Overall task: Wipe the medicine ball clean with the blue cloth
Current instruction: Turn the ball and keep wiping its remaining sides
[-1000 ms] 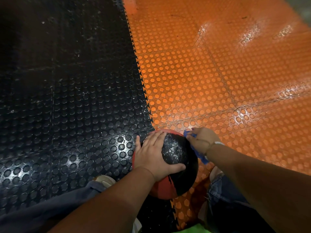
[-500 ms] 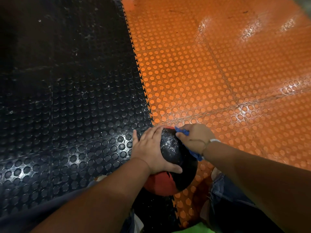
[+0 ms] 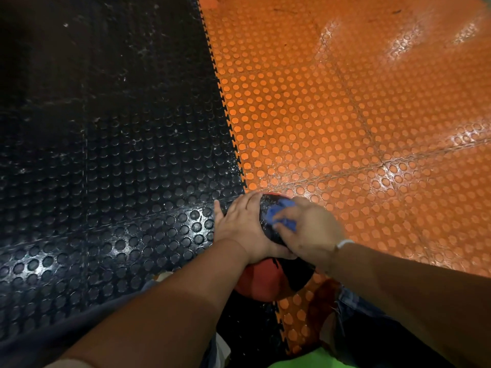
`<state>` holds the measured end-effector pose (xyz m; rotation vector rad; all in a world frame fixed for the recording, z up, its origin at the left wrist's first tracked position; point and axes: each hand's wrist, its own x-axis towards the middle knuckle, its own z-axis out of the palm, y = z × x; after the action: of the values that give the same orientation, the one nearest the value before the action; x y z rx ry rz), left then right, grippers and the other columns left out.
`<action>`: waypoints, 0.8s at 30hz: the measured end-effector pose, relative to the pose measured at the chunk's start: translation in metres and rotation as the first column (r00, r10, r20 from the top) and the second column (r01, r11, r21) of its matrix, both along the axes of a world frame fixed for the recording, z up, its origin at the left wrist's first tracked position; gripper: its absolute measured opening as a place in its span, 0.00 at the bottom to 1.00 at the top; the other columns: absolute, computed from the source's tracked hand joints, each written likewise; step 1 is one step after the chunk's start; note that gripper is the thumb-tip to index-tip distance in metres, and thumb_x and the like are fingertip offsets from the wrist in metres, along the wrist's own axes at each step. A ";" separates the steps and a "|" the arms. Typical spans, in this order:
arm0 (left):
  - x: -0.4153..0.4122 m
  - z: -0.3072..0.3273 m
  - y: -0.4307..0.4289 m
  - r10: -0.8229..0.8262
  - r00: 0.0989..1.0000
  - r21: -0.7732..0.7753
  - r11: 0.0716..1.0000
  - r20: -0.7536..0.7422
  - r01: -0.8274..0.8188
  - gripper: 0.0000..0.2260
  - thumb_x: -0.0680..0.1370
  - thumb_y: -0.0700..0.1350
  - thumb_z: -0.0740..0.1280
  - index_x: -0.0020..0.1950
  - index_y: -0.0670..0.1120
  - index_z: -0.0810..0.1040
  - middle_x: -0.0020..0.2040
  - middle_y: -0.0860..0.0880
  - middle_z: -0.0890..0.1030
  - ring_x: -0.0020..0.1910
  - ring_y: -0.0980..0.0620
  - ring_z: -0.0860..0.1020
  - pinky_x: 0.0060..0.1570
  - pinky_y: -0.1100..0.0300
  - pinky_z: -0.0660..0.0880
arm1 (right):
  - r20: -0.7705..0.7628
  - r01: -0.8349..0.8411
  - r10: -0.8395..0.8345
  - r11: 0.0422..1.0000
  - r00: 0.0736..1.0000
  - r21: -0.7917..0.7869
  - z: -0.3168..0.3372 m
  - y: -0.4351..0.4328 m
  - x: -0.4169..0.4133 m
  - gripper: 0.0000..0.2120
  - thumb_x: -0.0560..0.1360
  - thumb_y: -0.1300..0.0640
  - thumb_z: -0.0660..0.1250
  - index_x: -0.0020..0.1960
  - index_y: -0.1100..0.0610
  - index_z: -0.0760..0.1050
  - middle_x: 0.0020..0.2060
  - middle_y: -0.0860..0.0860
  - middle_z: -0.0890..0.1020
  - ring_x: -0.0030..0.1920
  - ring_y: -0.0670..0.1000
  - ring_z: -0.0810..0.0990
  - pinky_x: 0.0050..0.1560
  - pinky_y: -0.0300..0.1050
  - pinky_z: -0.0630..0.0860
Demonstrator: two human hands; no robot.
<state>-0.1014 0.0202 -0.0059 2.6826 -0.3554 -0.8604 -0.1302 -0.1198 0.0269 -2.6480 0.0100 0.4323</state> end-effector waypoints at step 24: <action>-0.010 0.007 -0.012 0.089 0.987 -0.014 0.996 0.136 -0.088 0.56 0.59 0.75 0.66 0.78 0.52 0.44 0.78 0.56 0.41 0.77 0.54 0.43 0.71 0.44 0.31 | -0.014 0.038 -0.040 0.996 0.999 -0.086 0.000 -0.012 -0.008 0.15 0.76 0.47 0.63 0.60 0.48 0.76 0.54 0.50 0.75 0.54 0.53 0.76 0.51 0.42 0.71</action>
<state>-0.1117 0.0084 0.0010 2.7345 -0.2673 -0.6512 -0.1382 -0.1317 0.0269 -2.7240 0.0866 0.4484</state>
